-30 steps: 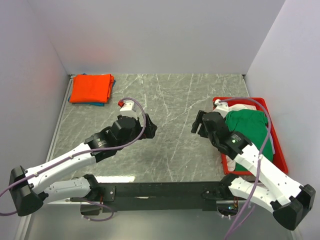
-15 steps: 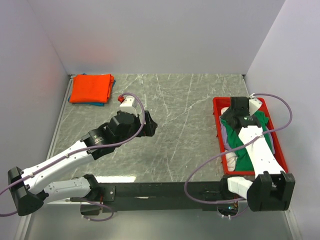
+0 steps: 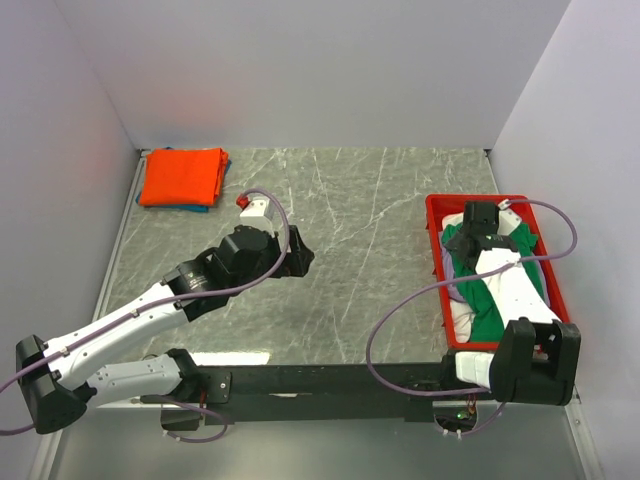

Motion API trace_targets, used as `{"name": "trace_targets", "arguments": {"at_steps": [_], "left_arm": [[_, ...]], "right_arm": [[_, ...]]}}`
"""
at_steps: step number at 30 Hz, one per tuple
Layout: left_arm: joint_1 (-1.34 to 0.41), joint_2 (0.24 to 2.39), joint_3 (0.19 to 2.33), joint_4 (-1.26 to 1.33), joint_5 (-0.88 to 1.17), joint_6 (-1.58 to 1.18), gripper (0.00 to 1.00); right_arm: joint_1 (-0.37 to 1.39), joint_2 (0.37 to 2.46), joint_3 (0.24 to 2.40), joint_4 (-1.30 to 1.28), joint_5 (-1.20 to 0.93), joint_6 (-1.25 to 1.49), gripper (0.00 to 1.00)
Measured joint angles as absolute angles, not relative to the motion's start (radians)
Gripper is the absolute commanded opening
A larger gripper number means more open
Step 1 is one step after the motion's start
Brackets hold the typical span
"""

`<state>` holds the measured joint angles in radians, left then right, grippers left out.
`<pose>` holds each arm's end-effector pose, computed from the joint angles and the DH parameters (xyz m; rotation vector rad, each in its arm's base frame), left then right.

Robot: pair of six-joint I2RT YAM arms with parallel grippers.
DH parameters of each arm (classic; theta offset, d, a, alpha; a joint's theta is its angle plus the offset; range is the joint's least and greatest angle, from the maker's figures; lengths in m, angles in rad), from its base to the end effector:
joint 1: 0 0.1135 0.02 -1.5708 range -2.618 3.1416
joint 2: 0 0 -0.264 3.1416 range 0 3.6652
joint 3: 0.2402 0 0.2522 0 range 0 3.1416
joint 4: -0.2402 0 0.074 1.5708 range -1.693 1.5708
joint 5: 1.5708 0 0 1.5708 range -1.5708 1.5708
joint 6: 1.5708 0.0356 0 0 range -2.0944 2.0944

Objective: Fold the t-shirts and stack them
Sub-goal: Grab the tshirt from the pile

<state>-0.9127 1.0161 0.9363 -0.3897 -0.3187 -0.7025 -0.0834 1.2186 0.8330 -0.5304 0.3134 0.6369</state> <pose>0.1471 -0.1720 0.3294 0.0141 2.0859 -0.6905 0.2424 -0.0313 0.2392 0.9774 2.2258 -0.1437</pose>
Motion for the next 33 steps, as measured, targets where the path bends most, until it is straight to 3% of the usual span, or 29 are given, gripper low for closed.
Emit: {"name": "trace_targets", "arguments": {"at_steps": [1,4,5,8,17,27,33], "left_arm": [[-0.913,1.018,0.936,-0.39,-0.316,-0.704,0.99],[-0.911,1.018,0.936,-0.39,-0.314,-0.707,0.99],[-0.91,1.018,0.936,-0.391,-0.314,-0.711,0.99],[-0.905,1.018,0.936,-0.39,-0.314,-0.721,0.99],[-0.886,1.018,0.936,-0.391,-0.313,-0.728,0.99],[-0.777,0.968,0.936,-0.378,-0.284,-0.773,0.98],[-0.715,0.966,0.936,-0.361,-0.231,-0.784,0.98]], "right_arm": [[-0.083,1.226,0.826,-0.524,0.313,0.641,0.58],[-0.083,1.232,0.809,-0.514,0.32,0.65,0.33],[-0.084,1.232,0.809,-0.514,0.323,0.655,0.21],[-0.085,1.231,0.809,-0.509,0.325,0.659,0.0],[-0.086,1.169,0.877,-0.585,0.297,0.639,0.0],[-0.072,1.05,1.38,-0.694,0.178,0.604,0.0],[0.092,1.093,1.697,-0.724,0.125,0.609,0.0]]}}
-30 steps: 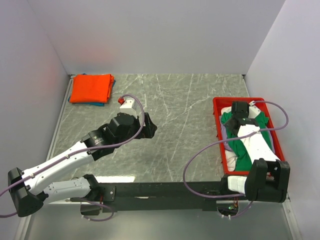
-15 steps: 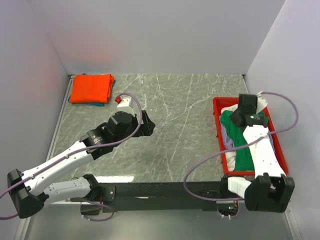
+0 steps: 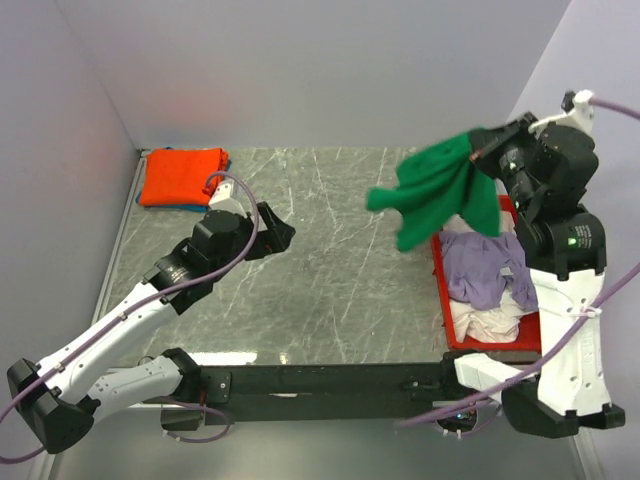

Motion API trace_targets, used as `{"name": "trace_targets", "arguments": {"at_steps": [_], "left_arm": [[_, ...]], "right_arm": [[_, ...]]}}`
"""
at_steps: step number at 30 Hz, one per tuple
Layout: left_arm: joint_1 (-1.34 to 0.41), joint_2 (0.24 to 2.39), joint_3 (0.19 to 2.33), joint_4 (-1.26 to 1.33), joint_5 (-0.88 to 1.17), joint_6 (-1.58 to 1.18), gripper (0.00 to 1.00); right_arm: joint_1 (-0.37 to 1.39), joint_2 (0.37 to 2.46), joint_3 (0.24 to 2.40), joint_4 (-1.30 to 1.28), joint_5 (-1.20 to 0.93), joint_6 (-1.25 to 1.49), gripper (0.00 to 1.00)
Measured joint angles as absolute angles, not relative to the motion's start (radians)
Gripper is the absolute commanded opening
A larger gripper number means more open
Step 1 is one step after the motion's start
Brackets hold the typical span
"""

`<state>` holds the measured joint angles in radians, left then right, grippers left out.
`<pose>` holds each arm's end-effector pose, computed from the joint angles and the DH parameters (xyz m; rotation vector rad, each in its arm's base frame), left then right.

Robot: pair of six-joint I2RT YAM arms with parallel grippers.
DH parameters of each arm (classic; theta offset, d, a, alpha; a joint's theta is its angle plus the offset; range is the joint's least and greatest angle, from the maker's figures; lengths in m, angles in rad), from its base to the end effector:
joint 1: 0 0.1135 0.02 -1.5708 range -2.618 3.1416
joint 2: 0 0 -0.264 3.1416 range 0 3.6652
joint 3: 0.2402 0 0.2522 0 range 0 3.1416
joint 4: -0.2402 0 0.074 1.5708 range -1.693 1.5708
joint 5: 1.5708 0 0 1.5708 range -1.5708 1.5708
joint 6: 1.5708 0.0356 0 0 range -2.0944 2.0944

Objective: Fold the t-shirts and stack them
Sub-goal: Grab the tshirt from the pile, then move the tshirt to the center of the board

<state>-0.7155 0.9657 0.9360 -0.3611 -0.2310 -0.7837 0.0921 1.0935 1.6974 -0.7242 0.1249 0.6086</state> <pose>0.1691 -0.1361 0.3419 -0.2260 2.0164 -0.7511 0.1745 0.0117 0.5234 0.5268 1.6244 0.4186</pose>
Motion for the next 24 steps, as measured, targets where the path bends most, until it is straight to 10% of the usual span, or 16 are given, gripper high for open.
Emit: {"name": "trace_targets", "arguments": {"at_steps": [15,20,24], "left_arm": [[-0.629,0.897,0.891,-0.348,-0.206,-0.81,0.93],[-0.626,0.893,0.841,-0.348,-0.199,-0.811,0.92],[-0.625,0.903,0.79,-0.341,-0.179,-0.825,0.91]], "right_arm": [[0.485,1.362,1.844,-0.612,0.085,0.654,0.01],[0.45,1.449,1.691,-0.576,0.049,0.668,0.47],[0.413,1.514,1.603,-0.575,0.051,0.641,0.55]]}}
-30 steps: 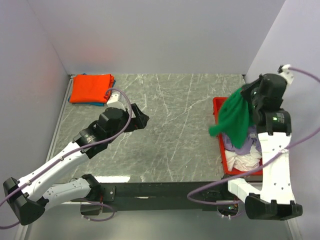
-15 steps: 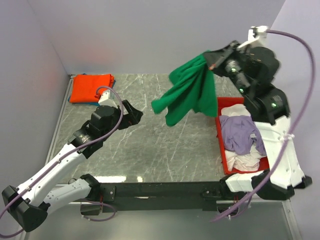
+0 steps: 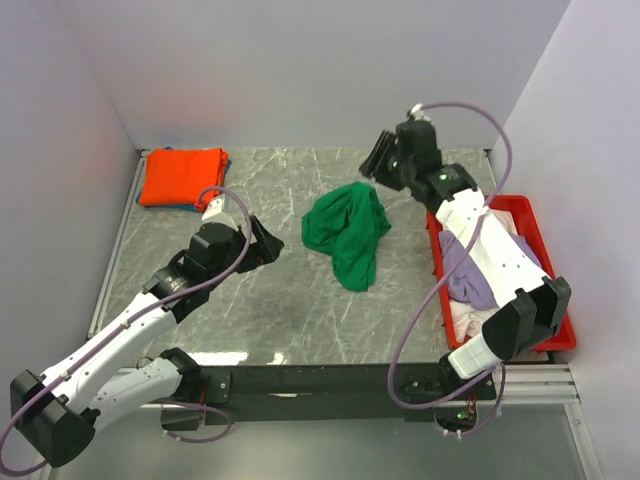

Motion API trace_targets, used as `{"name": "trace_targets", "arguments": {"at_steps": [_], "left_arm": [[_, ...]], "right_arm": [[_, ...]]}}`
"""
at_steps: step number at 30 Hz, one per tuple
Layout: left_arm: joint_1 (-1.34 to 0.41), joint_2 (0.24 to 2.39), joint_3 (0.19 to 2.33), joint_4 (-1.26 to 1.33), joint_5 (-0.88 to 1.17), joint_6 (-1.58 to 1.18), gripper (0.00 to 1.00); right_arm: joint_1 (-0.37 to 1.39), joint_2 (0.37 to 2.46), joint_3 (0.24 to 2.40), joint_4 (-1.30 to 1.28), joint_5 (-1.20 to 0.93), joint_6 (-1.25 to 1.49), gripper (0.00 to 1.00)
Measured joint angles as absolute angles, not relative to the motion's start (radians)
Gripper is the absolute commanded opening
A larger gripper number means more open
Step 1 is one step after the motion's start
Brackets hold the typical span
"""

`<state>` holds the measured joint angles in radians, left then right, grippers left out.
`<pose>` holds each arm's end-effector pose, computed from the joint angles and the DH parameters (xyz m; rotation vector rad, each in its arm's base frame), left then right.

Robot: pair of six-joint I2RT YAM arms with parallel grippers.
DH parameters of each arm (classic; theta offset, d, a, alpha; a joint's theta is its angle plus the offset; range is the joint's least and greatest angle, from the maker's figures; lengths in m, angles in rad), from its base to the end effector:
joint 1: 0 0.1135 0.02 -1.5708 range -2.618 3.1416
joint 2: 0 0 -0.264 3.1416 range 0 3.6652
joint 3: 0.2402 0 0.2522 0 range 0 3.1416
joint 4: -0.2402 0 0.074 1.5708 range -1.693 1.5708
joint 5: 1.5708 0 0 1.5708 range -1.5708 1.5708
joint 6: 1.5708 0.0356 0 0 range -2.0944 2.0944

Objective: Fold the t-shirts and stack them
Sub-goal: Move the tshirt to the center of the board, then flatten the tshirt out

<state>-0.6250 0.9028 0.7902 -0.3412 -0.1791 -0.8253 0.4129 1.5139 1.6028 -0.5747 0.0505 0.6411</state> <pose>0.1696 -0.1146 0.3051 -0.3261 2.0707 -0.7267 0.3126 0.1350 0.4074 0.2722 2.0929 0.5937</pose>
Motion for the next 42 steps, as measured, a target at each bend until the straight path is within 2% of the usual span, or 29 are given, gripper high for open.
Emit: {"name": "trace_targets", "arguments": {"at_steps": [11,16,23,26,36,42], "left_arm": [[-0.587,0.949,0.69,-0.281,-0.15,-0.878,0.85],[-0.535,1.065,0.689,-0.172,-0.098,-0.928,0.75],[-0.492,1.29,0.69,-0.008,-0.045,-1.023,0.67],[-0.488,1.378,0.706,0.036,-0.046,-1.043,0.64],[-0.516,1.761,0.979,0.057,-0.076,-1.022,0.57],[-0.572,1.9,1.118,0.012,-0.133,-0.99,0.54]], "right_arm": [[0.701,1.482,1.162,-0.488,0.126,0.621,0.55],[0.734,1.599,1.15,-0.416,0.142,0.639,0.53],[0.737,1.819,1.204,-0.38,0.161,0.648,0.41],[0.733,1.876,1.229,-0.382,0.176,0.653,0.39],[0.661,1.863,1.19,-0.362,0.225,0.66,0.39],[0.647,1.861,1.189,-0.359,0.218,0.648,0.41]]}}
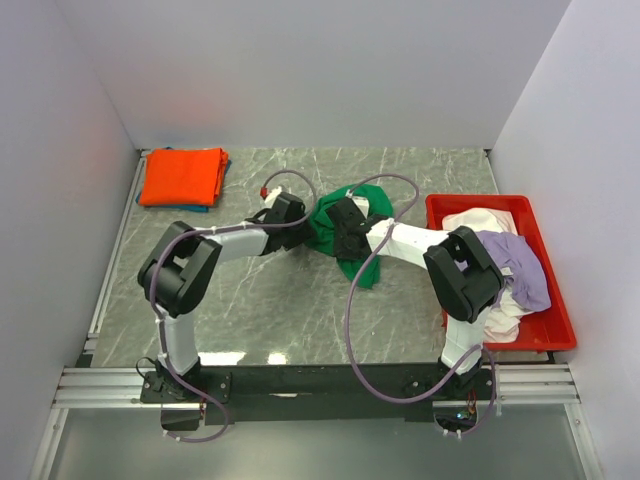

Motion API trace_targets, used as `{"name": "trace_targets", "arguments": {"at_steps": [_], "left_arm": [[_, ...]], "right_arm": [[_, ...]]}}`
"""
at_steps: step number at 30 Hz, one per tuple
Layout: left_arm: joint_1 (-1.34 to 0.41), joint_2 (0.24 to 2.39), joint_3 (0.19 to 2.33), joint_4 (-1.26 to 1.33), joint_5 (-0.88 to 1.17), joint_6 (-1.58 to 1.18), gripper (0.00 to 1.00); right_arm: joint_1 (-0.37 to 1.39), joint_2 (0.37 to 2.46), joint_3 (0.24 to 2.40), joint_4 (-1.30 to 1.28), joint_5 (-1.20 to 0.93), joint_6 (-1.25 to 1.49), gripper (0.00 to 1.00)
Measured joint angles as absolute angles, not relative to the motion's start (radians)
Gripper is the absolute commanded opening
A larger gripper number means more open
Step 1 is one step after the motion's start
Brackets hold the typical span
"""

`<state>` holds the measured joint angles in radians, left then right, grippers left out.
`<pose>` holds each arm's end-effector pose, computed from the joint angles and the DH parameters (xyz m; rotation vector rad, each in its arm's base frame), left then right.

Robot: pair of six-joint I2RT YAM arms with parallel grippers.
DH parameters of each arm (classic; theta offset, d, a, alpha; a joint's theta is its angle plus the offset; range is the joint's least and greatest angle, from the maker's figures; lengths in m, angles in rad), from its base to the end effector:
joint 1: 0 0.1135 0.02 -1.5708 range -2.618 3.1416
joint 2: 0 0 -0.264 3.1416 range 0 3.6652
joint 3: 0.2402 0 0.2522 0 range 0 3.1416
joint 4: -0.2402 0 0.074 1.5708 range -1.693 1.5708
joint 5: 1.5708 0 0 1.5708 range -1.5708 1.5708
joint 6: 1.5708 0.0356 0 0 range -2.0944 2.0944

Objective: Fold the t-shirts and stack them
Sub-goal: Flatten the tshirt out

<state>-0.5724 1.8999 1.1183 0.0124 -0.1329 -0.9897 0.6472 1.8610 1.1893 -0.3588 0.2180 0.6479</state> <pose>0.3388 -0.2127 0.1573 -0.5669 2.3488 -0.6064 0.3083 0.2233 0.1677 0.0790 2.5754 0.2054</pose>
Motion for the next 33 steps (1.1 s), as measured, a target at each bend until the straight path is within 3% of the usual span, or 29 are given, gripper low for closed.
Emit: {"name": "trace_targets", "arguments": {"at_steps": [4,8,10,18,22,25,26,28,33], "left_arm": [[-0.589,1.943,1.177,-0.023,-0.165,-0.979,0.43],[-0.59,1.977,1.221,-0.051,-0.198,-0.961,0.11],[-0.588,1.987,1.23,-0.065,-0.209,-0.955,0.02],[-0.578,1.979,1.243,-0.098,-0.234,-0.929,0.01],[-0.564,1.92,1.22,-0.115,-0.235,-0.924,0.01],[-0.548,1.839,1.184,-0.119,-0.238,-0.921,0.01],[-0.543,1.814,1.171,-0.118,-0.238,-0.92,0.01],[-0.528,1.755,1.137,-0.12,-0.237,-0.921,0.01],[-0.469,1.632,1.08,-0.142,-0.24,-0.921,0.01]], "right_arm": [[0.647,1.861,1.19,-0.357,0.212,0.645,0.41],[0.647,1.861,1.191,-0.356,0.208,0.645,0.42],[0.648,1.861,1.192,-0.356,0.208,0.646,0.42],[0.669,1.885,1.212,-0.357,0.208,0.646,0.46],[0.686,1.901,1.217,-0.355,0.214,0.646,0.42],[0.69,1.91,1.225,-0.351,0.217,0.644,0.27],[0.691,1.911,1.225,-0.351,0.22,0.643,0.13],[0.691,1.911,1.224,-0.354,0.228,0.648,0.03],[0.688,1.861,1.194,-0.393,0.269,0.645,0.0]]}}
